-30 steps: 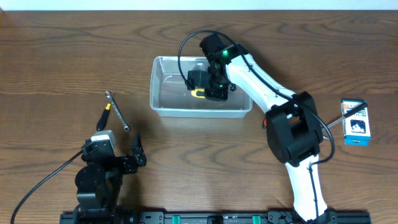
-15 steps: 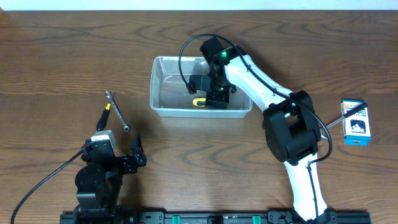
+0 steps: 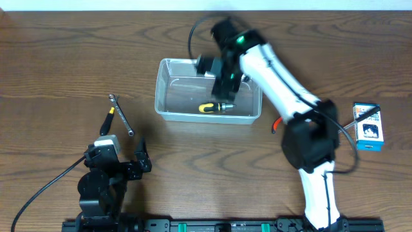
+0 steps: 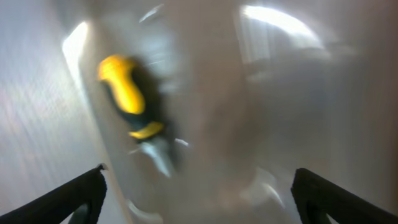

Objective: Pack container
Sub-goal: 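Lift the right gripper and move it over the red pliers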

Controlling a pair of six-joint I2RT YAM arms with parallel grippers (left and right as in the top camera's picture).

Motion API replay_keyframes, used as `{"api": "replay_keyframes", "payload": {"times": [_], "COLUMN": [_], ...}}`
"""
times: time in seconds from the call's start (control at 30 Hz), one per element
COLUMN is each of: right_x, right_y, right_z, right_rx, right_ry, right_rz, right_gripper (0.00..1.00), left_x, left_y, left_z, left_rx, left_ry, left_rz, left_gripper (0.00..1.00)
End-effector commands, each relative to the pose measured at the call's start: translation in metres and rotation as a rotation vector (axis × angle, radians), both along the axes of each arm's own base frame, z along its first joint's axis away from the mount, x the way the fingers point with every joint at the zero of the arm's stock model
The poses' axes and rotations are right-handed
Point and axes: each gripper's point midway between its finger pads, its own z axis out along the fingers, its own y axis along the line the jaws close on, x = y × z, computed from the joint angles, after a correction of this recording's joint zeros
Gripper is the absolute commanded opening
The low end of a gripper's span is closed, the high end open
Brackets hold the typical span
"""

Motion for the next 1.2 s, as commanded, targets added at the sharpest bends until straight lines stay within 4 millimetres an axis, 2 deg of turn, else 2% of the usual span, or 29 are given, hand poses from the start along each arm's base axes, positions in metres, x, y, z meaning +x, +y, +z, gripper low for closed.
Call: {"api": "replay_keyframes", "payload": {"times": [0.0, 0.07, 0.13, 0.2, 0.3, 0.37, 0.5, 0.6, 0.77, 0.87, 0.93, 1.03, 1.17], "right_x": [0.034, 0.04, 0.031, 0.014, -0.014, -0.034, -0.073, -0.087, -0.136, -0.163, -0.173, -0.17, -0.16], "right_y": [-0.054, -0.105, -0.144, -0.18, -0.215, -0.231, -0.239, -0.227, -0.215, -0.216, -0.218, -0.219, -0.213], "right_z": [0.124, 0.161, 0.178, 0.186, 0.189, 0.187, 0.183, 0.186, 0.178, 0.157, 0.137, 0.104, 0.049], "right_rx": [0.092, 0.137, 0.176, 0.196, 0.169, 0.122, 0.037, 0.067, 0.053, 0.024, 0.021, 0.037, 0.02], "right_ry": [-0.264, -0.332, -0.325, -0.284, -0.212, -0.168, -0.07, -0.046, 0.001, 0.023, 0.017, -0.021, -0.012], "right_rz": [-0.408, -0.737, -0.948, -1.117, -1.202, -1.233, -1.249, -1.219, -1.188, -1.167, -1.146, -1.068, -0.837], "right_gripper": [0.99, 0.99, 0.99, 0.99, 0.99, 0.99, 0.99, 0.99, 0.99, 0.99, 0.99, 0.99, 0.99], "left_x": [0.0, 0.0, 0.0, 0.0, 0.0, 0.0, 0.0, 0.0, 0.0, 0.0, 0.0, 0.0, 0.0], "left_y": [0.0, 0.0, 0.0, 0.0, 0.0, 0.0, 0.0, 0.0, 0.0, 0.0, 0.0, 0.0, 0.0], "left_z": [0.011, 0.011, 0.011, 0.011, 0.011, 0.011, 0.011, 0.011, 0.011, 0.011, 0.011, 0.011, 0.011], "left_rx": [-0.005, -0.005, -0.005, -0.005, -0.005, -0.005, -0.005, -0.005, -0.005, -0.005, -0.005, -0.005, -0.005], "left_ry": [-0.02, -0.02, -0.02, -0.02, -0.02, -0.02, -0.02, -0.02, -0.02, -0.02, -0.02, -0.02, -0.02], "left_rz": [0.0, 0.001, 0.001, 0.001, 0.001, 0.0, 0.001, 0.001, 0.0, 0.0, 0.0, 0.0, 0.0], "left_gripper": [0.98, 0.98, 0.98, 0.98, 0.98, 0.98, 0.98, 0.98, 0.98, 0.98, 0.98, 0.98, 0.98]}}
